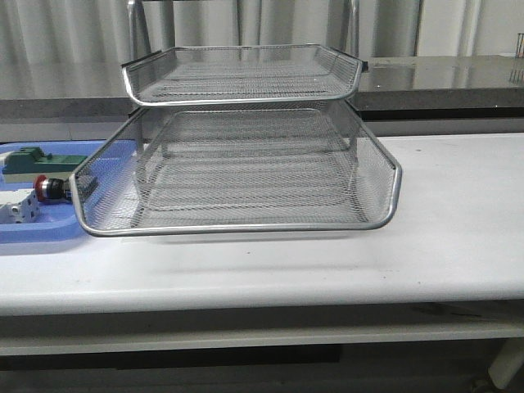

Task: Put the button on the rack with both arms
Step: 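Move the left gripper over the blue tray above the red button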

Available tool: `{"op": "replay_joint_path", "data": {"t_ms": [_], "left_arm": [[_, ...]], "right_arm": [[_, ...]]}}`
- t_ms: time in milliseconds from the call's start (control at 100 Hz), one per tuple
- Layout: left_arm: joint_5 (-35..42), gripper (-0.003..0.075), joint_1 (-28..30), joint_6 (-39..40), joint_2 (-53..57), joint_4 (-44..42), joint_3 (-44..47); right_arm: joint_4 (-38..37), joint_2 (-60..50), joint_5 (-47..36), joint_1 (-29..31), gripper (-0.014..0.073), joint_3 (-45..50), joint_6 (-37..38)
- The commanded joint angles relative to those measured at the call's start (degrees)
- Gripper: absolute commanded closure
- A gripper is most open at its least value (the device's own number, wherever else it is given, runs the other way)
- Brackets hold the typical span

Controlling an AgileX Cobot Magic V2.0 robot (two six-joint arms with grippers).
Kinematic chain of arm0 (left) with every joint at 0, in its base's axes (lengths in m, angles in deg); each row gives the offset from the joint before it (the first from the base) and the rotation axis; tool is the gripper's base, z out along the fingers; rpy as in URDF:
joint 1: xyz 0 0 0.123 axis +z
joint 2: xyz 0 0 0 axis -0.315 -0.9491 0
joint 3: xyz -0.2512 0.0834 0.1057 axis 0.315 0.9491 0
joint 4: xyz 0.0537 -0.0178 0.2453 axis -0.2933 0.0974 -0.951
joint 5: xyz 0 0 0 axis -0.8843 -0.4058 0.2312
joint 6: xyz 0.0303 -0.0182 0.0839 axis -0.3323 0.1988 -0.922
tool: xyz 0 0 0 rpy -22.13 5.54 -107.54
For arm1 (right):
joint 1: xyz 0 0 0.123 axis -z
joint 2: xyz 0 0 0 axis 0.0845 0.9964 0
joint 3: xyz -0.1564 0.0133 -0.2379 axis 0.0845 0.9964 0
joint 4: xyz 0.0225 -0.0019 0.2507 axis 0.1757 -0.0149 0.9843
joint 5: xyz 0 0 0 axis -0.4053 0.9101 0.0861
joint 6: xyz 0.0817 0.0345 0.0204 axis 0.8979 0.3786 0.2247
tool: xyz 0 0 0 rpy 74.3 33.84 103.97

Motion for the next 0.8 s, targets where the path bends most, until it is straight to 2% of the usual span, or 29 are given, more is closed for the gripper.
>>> {"op": "replay_joint_path", "data": {"t_ms": [0, 260, 500, 790], "left_arm": [[-0.13, 0.0741, -0.33, 0.30, -2.91, 0.96, -5.48], [-11.78, 0.0741, -0.33, 0.30, -21.65, 0.21, -22.08], [-21.12, 0.0741, -0.33, -0.07, -43.64, -6.33, -40.22], [-28.57, 0.0741, -0.33, -11.22, -65.49, -6.98, -58.24]], "right_arm": [[-0.76, 0.18, -2.93, 0.22, 0.0661, -2.04, -0.03], [-0.76, 0.18, -2.93, 0.22, 0.0661, -2.04, -0.03], [-0.76, 0.18, -2.93, 0.22, 0.0661, -2.04, -0.03], [-0.76, 0.18, -2.93, 0.22, 0.0661, -2.04, -0.03]]}}
